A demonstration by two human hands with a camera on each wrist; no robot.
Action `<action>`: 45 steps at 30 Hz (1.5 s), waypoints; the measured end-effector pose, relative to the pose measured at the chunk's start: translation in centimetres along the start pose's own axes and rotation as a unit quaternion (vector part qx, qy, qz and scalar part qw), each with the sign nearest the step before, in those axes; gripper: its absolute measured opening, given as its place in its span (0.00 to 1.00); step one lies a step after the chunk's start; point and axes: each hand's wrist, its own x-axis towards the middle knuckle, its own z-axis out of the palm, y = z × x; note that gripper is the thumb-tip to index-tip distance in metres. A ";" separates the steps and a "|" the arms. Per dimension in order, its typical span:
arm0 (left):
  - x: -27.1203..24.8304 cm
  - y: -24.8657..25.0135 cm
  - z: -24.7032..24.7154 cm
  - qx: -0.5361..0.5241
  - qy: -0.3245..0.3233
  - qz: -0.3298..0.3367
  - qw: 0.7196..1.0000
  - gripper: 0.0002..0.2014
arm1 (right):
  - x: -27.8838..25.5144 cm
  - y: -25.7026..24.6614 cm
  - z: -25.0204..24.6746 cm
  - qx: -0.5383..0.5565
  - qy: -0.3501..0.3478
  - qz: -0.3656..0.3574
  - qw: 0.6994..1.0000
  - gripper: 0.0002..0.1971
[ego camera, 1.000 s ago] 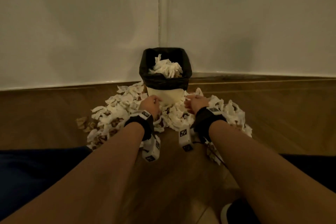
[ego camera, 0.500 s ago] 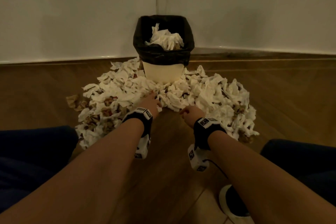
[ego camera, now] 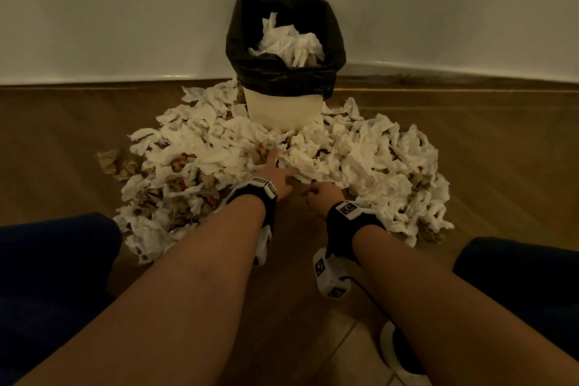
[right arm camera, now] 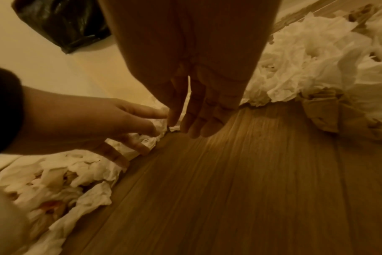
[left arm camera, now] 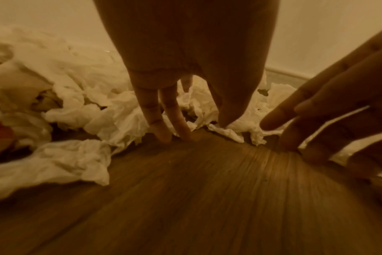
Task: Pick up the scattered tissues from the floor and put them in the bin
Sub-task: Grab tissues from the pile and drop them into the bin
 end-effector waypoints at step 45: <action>-1.6 -2.2 4.1 -0.057 0.130 -0.012 0.990 0.13 | -0.9 1.1 0.1 -0.011 0.048 -0.023 0.999 0.16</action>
